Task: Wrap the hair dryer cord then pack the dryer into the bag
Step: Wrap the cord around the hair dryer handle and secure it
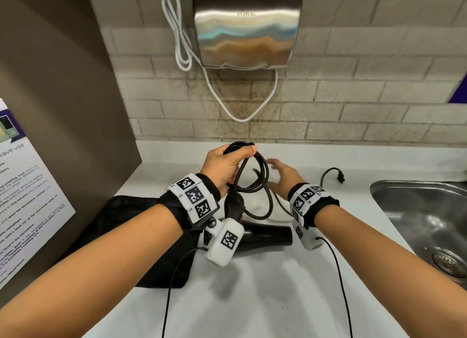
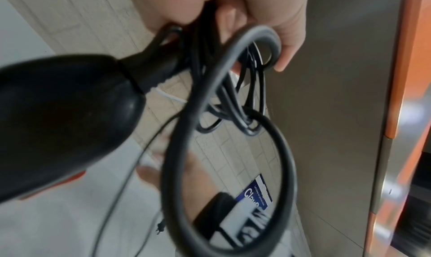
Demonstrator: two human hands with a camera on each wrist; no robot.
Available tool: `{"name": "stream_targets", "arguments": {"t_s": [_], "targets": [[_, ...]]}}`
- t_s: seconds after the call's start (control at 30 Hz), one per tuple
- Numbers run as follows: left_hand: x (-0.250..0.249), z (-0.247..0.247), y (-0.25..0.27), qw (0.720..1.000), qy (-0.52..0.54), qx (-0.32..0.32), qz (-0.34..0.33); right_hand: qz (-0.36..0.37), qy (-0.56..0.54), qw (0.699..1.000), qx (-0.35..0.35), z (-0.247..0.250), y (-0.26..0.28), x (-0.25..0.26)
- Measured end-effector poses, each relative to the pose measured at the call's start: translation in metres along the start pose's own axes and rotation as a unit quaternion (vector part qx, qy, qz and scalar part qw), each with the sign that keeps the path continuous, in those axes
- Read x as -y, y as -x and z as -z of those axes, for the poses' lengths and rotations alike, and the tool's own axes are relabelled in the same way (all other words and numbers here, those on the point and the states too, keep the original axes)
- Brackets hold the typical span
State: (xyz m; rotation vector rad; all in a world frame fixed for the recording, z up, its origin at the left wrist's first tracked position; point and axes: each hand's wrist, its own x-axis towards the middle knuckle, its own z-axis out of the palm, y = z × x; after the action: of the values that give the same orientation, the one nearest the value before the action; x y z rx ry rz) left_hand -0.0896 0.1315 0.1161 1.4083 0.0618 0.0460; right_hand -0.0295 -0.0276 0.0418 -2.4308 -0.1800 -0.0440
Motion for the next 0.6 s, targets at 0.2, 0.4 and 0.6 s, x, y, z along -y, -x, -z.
{"name": "stream_targets", "arguments": {"t_s": [0.2, 0.4, 0.6], "targets": [[-0.006, -0.001, 0.004, 0.999, 0.046, -0.005, -0.001, 0.165, -0.170, 0.971, 0.035, -0.014, 0.022, 0.037], [-0.002, 0.000, 0.002, 1.000, 0.006, -0.002, 0.003, 0.087, -0.191, 0.978, -0.009, -0.004, 0.018, 0.030], [0.000, 0.001, 0.003, 1.000, 0.014, 0.001, 0.013, 0.008, -0.136, 0.987, -0.084, 0.008, 0.000, 0.023]]}}
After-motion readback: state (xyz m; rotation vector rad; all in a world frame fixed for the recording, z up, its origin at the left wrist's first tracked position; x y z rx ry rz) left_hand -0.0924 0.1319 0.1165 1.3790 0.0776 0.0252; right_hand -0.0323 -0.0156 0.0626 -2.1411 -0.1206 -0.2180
